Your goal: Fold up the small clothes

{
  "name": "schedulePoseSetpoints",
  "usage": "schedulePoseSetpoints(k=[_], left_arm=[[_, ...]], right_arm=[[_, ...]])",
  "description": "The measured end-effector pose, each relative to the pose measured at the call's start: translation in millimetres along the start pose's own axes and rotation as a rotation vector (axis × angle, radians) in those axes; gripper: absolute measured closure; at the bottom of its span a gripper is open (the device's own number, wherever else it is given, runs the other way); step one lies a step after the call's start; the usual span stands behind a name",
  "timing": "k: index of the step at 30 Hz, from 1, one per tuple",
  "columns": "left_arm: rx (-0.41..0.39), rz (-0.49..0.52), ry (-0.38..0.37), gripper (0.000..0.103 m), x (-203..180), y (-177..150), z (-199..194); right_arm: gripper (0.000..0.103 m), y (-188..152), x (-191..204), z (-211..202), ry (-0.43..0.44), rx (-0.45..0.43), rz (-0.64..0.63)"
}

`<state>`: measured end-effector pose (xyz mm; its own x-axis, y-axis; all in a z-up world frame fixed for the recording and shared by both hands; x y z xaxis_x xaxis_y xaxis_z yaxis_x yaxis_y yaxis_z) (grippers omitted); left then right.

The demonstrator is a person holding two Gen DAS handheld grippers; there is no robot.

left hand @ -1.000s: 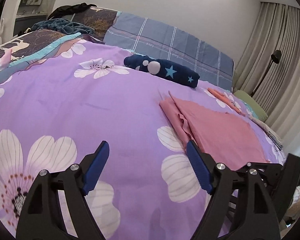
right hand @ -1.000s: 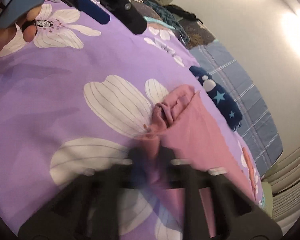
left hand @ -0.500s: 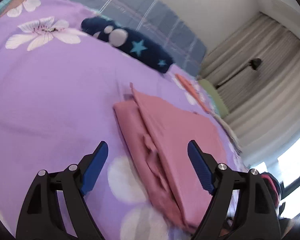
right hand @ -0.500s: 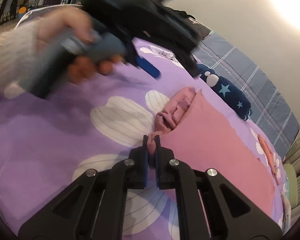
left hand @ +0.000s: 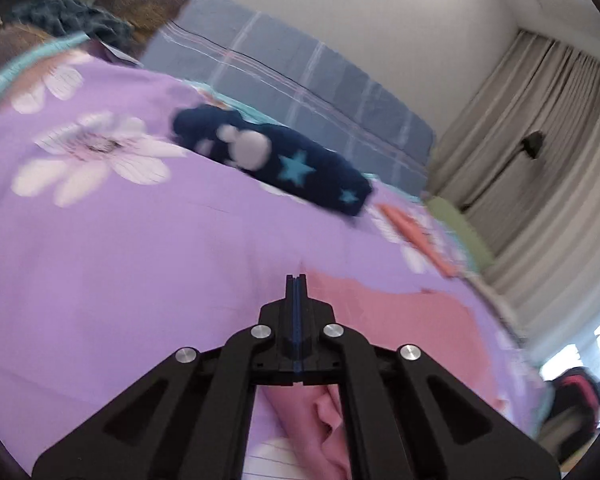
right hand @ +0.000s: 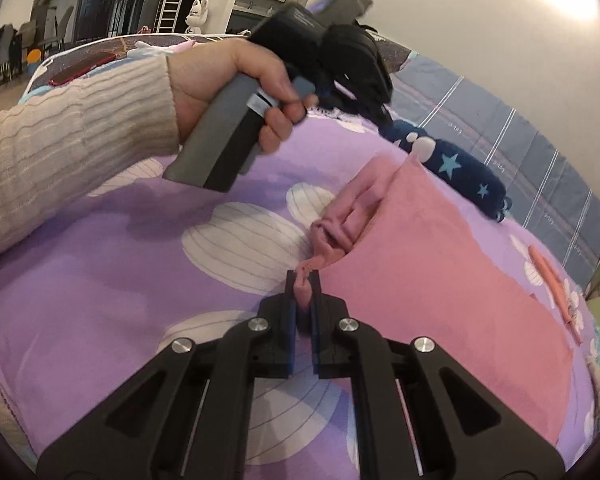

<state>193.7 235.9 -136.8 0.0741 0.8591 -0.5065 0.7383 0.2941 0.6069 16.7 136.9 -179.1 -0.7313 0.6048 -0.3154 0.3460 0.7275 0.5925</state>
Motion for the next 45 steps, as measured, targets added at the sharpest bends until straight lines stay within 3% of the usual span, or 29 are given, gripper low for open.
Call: schedulePoseSetpoints(k=[3,4,5,7,8,11,12,13,14,16,19,22,25,27,29,31,33,34,35,40,41,43,45], left_arm=[[0.051,-0.052,0.028,0.1,23,-13,7],[0.064,-0.058,0.016,0.087,25,-19,7],[0.082,-0.058,-0.01,0.067,22,-26,6],[0.113,-0.032,-0.059,0.047,10,-36,5],[0.137,0.007,-0.085,0.047,-1,-41,9],[0.211,0.057,-0.019,0.049,-6,-47,33],[0.233,0.042,-0.015,0.057,-4,-49,40],[0.247,0.022,-0.03,0.085,-3,-49,48],[0.255,-0.006,-0.051,0.1,-2,-47,55],[0.211,-0.022,-0.046,0.101,-3,-37,53],[0.075,0.023,0.004,0.103,-8,-17,24],[0.057,-0.028,0.093,0.103,19,-12,18],[0.059,-0.077,0.066,0.103,36,-19,14],[0.099,-0.086,-0.002,0.095,31,-28,17],[0.15,-0.083,-0.063,0.067,19,-32,27],[0.199,-0.073,-0.135,0.062,5,-39,35],[0.233,-0.07,-0.142,0.062,-3,-43,49],[0.233,-0.077,-0.119,0.071,-2,-42,56],[0.227,-0.095,-0.111,0.097,0,-37,65],[0.11,-0.134,-0.148,0.098,2,-14,52],[0.079,-0.128,-0.121,0.098,4,-11,45],[-0.005,-0.115,0.013,0.098,19,-2,30],[-0.014,-0.144,0.006,0.098,30,-2,21]], right_arm=[[0.097,-1,0,1,0.008,0.002,0.007],[0.098,-1,0,1,0.006,-0.001,0.008],[0.098,-1,0,0,0.009,-0.002,0.01],[0.097,-1,0,1,0.016,0.002,0.014],[0.097,-2,0,2,0.019,0.005,0.016],[0.097,-2,1,3,0.017,0.011,0.013],[0.097,-2,1,3,0.014,0.011,0.013],[0.097,-3,0,3,0.012,0.012,0.014],[0.097,-3,0,3,0.012,0.014,0.017],[0.097,-4,-1,3,0.014,0.016,0.025],[0.097,-5,-2,1,0.028,0.015,0.042],[0.097,-6,-1,4,0.036,0.029,0.041],[0.097,-6,-1,5,0.038,0.027,0.042],[0.097,-7,-1,7,0.045,0.036,0.045],[0.097,-7,-1,8,0.045,0.04,0.043],[0.097,-7,-1,7,0.04,0.038,0.041],[0.097,-7,1,7,0.043,0.037,0.041],[0.096,-8,2,7,0.043,0.038,0.041],[0.096,-8,3,7,0.042,0.038,0.039],[0.096,-8,6,1,0.041,0.025,0.034],[0.095,-8,6,-1,0.048,0.018,0.033],[0.093,-9,7,-8,0.066,0.002,0.023],[0.093,-10,8,-13,0.059,-0.008,0.007]])
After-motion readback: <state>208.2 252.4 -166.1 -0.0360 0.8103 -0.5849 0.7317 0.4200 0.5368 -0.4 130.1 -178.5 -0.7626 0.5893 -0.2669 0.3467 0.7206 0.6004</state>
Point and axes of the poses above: each gripper's, at about its wrist camera, not at the fingertips, and z roughly the way its jaws point, x to its left, y to its top, the point moved 9 cm from there along z, roughly the way its jaws point, and after that the axes turned 9 degrees about x, right-handed, at the moved point
